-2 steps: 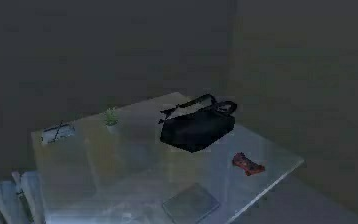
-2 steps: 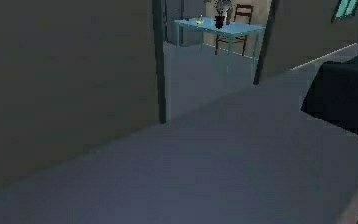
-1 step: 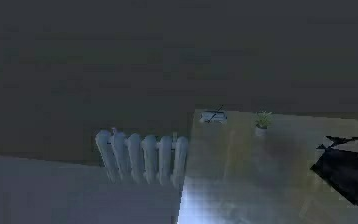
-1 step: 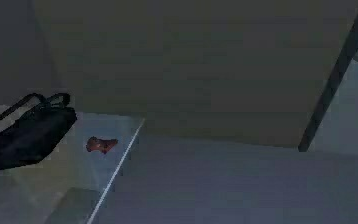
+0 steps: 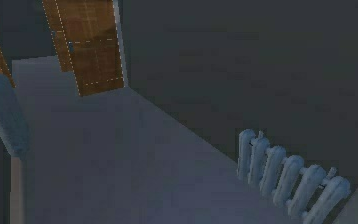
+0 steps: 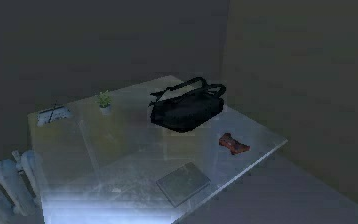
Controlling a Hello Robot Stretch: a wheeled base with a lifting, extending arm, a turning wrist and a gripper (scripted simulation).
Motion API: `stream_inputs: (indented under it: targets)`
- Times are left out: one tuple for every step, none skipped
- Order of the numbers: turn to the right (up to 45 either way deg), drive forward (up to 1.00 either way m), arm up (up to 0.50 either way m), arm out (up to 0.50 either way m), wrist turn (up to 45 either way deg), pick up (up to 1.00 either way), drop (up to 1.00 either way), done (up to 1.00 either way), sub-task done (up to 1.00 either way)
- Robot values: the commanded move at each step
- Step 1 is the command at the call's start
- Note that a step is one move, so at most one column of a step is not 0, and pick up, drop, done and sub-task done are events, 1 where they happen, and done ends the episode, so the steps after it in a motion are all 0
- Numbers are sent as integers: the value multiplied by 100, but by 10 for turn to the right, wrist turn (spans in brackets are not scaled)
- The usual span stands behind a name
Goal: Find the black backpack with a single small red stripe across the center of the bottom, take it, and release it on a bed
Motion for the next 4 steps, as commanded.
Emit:
stream_inputs:
  targets:
    - [0, 0, 50, 0, 0, 0, 0, 0, 0]
    - [0, 0, 38, 0, 0, 0, 0, 0, 0]
    - [0, 0, 0, 50, 0, 0, 0, 0, 0]
    - [0, 0, 0, 0, 450, 0, 0, 0, 0]
